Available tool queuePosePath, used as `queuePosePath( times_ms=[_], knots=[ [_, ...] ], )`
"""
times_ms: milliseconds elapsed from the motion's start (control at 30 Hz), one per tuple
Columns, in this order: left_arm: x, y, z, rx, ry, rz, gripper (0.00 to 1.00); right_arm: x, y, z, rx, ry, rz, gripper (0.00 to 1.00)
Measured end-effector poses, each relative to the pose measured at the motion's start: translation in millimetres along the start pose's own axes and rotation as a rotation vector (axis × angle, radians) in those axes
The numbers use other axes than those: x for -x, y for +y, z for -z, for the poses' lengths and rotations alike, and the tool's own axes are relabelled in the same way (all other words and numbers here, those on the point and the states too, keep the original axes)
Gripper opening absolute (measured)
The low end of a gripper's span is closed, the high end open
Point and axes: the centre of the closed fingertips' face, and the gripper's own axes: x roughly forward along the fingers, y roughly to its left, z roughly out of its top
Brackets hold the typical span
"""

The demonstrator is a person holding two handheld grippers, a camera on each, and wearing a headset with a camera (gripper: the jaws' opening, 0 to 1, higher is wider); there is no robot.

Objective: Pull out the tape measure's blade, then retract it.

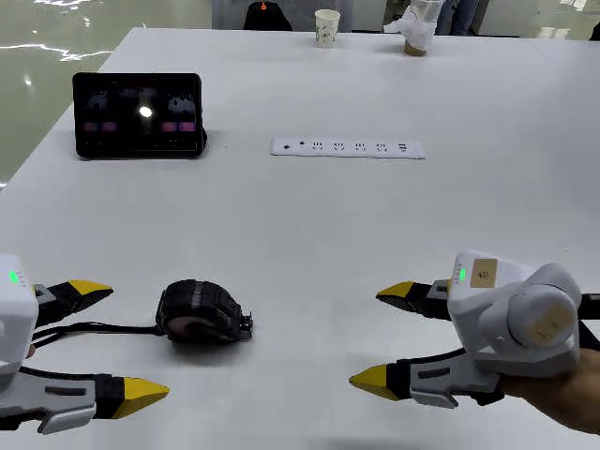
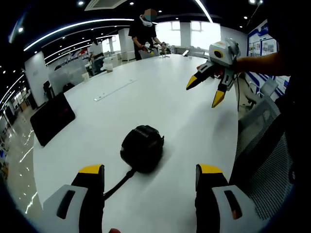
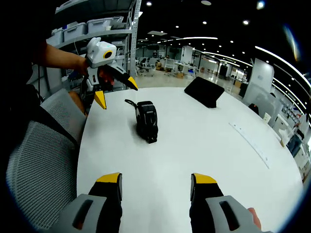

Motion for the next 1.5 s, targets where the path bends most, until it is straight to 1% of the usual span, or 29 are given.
queuePosePath(
  times_ms=[100, 133, 200, 333, 400, 433, 533, 633, 800, 900, 967, 1033, 1200, 1333, 1500],
  knots=[
    [-5.1, 2.5, -0.3, -0.035, 0.015, 0.012, 0.66, -6.6, -2.8, -3.9, 0.012, -0.003, -0.017, 0.51],
    [-7.9, 3.4, -0.5, -0.035, 0.02, 0.02, 0.65, -10.3, -4.0, -5.3, 0.016, -0.003, -0.022, 0.51],
    [-12.3, 5.1, -1.6, -0.038, 0.022, 0.027, 0.64, -15.4, -4.5, -7.0, 0.025, -0.004, -0.033, 0.5],
    [-22.1, 6.7, -2.2, -0.078, 0.044, 0.052, 0.63, -27.1, -3.1, -10.5, 0.054, 0.005, -0.063, 0.46],
    [-25.8, 8.8, 0.4, -0.105, 0.08, 0.058, 0.61, -33.0, -2.4, -12.0, 0.069, 0.009, -0.079, 0.46],
    [-28.0, 10.3, 0.8, -0.131, 0.092, 0.062, 0.61, -36.1, -1.9, -12.7, 0.081, 0.013, -0.09, 0.45],
    [-31.8, 12.4, -0.4, -0.151, 0.104, 0.075, 0.6, -42.7, -1.9, -14.7, 0.099, 0.021, -0.108, 0.44],
    [-33.6, 16.9, -2.7, -0.177, 0.11, 0.079, 0.57, -48.4, -2.6, -16.2, 0.116, 0.024, -0.124, 0.43],
    [-37.7, 23.3, -6.4, -0.192, 0.111, 0.091, 0.5, -59.4, -3.4, -21.8, 0.148, 0.023, -0.154, 0.4],
    [-39.8, 24.1, -9.6, -0.211, 0.11, 0.105, 0.46, -67.3, -2.6, -22.4, 0.182, 0.039, -0.18, 0.38],
    [-41.5, 24.8, -10.0, -0.228, 0.119, 0.116, 0.45, -72.1, -1.9, -23.1, 0.199, 0.047, -0.197, 0.37],
    [-43.4, 26.3, -8.7, -0.25, 0.133, 0.124, 0.43, -77.0, -0.9, -24.7, 0.207, 0.048, -0.213, 0.36],
    [-47.0, 27.6, -5.9, -0.27, 0.155, 0.149, 0.4, -87.4, 1.6, -25.2, 0.233, 0.063, -0.242, 0.33],
    [-50.3, 27.6, -1.9, -0.288, 0.181, 0.174, 0.39, -95.5, 3.1, -25.8, 0.239, 0.068, -0.256, 0.31],
    [-54.4, 30.5, -0.3, -0.297, 0.2, 0.181, 0.38, -106.2, 5.4, -26.5, 0.237, 0.073, -0.271, 0.28]
  ],
)
